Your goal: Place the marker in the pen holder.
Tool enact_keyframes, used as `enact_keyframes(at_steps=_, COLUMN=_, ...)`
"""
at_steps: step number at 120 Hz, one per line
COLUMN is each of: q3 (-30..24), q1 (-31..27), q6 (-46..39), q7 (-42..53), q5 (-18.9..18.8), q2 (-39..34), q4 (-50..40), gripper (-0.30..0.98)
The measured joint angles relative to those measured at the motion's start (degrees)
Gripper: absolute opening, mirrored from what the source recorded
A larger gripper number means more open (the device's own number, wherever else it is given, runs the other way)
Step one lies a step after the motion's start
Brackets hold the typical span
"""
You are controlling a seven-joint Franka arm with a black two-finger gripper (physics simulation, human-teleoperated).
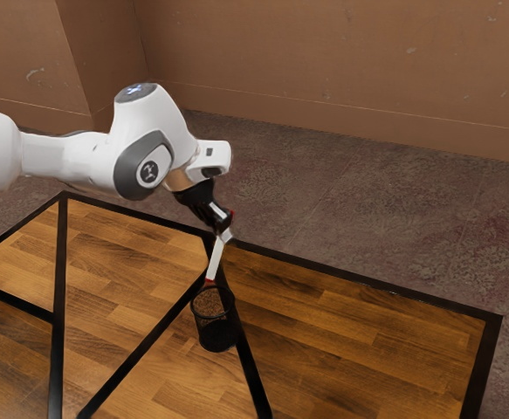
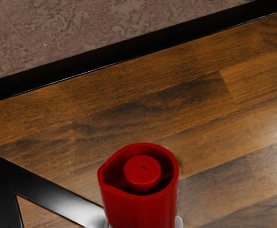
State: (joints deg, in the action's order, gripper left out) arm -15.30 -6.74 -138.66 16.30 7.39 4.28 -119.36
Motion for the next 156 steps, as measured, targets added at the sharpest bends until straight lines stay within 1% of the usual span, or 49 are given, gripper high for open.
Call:
enact_keyframes(at_steps=13, q3=0.0, q1=-1.6, q6=-2.0, q7=-0.5, q5=0.4, q2=0.7, q4=-1.2, gripper=-0.1)
enact_keyframes(at_steps=34, q3=0.0, q1=0.6, q6=-4.1, q7=-1.1, q5=0.6, q2=1.4, q4=-1.9, gripper=-0.1)
enact_keyframes(at_steps=54, q3=0.1, q1=0.7, q6=-5.0, q7=-1.9, q5=0.4, q2=-1.6, q4=-2.2, gripper=-0.1)
enact_keyframes(at_steps=70, q3=-0.3, q1=1.1, q6=-5.3, q7=-2.4, q5=0.5, q2=-3.7, q4=-5.5, gripper=-0.1)
enact_keyframes(at_steps=90, q3=-0.4, q1=2.5, q6=-5.5, q7=-3.1, q5=0.4, q2=-3.6, q4=-10.2, gripper=-0.09)
enact_keyframes(at_steps=98, q3=-1.3, q1=2.2, q6=-5.5, q7=-3.4, q5=0.4, q2=-3.4, q4=-11.1, gripper=-0.08)
enact_keyframes(at_steps=100, q3=-1.4, q1=2.2, q6=-5.5, q7=-3.4, q5=0.4, q2=-3.3, q4=-11.2, gripper=-0.07)
enact_keyframes(at_steps=114, q3=-2.6, q1=2.0, q6=-4.9, q7=-2.6, q5=1.4, q2=-3.4, q4=-10.9, gripper=0.2)
enact_keyframes(at_steps=120, q3=-2.7, q1=2.2, q6=-2.3, q7=-2.2, q5=1.5, q2=-4.1, q4=-8.3, gripper=0.3)
enact_keyframes(at_steps=124, q3=-2.6, q1=2.4, q6=1.2, q7=-2.0, q5=1.5, q2=-4.2, q4=-4.7, gripper=0.36)
enact_keyframes(at_steps=132, q3=-1.4, q1=3.9, q6=9.9, q7=-1.5, q5=1.2, q2=-3.9, q4=4.3, gripper=0.45)
enact_keyframes(at_steps=141, q3=0.5, q1=6.1, q6=20.7, q7=-1.0, q5=-0.7, q2=-3.2, q4=14.3, gripper=0.52)
enact_keyframes(at_steps=148, q3=2.4, q1=7.7, q6=27.6, q7=-0.4, q5=-1.5, q2=-3.2, q4=17.4, gripper=0.56)
enact_keyframes(at_steps=156, q3=4.5, q1=8.8, q6=33.5, q7=1.2, q5=-1.8, q2=-3.1, q4=19.6, gripper=0.59)
